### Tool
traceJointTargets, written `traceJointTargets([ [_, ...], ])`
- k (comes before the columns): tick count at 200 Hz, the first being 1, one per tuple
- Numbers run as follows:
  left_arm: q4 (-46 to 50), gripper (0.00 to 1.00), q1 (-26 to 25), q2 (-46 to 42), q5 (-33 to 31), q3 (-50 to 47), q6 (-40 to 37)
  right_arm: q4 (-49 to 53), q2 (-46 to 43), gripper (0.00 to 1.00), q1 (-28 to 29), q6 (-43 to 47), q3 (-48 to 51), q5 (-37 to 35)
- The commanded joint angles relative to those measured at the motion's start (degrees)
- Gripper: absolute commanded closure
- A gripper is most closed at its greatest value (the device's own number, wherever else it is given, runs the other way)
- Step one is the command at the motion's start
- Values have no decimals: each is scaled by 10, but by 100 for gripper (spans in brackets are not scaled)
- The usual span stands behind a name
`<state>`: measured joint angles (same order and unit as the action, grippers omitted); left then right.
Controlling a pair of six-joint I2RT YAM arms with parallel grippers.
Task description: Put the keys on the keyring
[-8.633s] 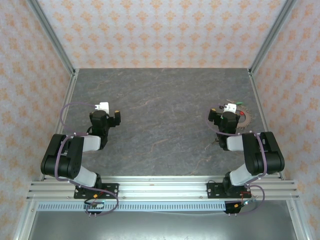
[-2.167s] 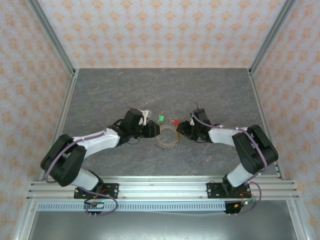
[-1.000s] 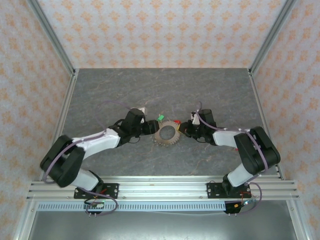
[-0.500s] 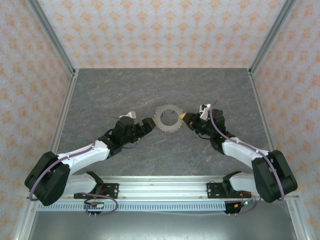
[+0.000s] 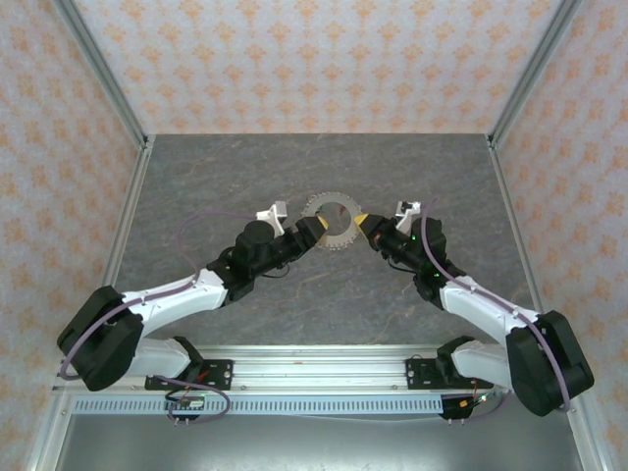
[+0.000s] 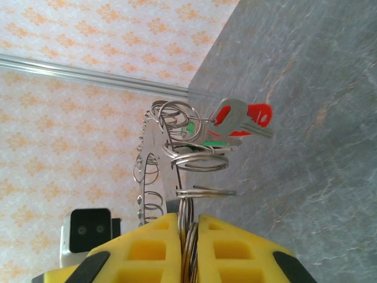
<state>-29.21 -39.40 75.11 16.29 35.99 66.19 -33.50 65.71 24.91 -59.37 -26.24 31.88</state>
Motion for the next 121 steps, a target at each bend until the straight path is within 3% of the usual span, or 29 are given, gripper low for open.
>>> traceJointTargets([
  [1, -54, 37, -3, 15, 1, 22, 3, -67, -16, 89, 18, -27, 0, -29],
  [33, -61, 55, -3, 3, -15, 17, -2, -61, -21, 89, 31, -25, 4, -49],
  [64, -26, 84, -3, -25, -35, 21, -26, -70, -32, 86, 34, -18, 15, -44],
  [97, 28, 95, -2, -43, -16, 54, -92, -31, -55, 79, 35, 34, 14, -18],
  [121, 105, 100, 19, -57, 41, 89, -157, 71, -103, 64, 32, 112, 10, -38],
])
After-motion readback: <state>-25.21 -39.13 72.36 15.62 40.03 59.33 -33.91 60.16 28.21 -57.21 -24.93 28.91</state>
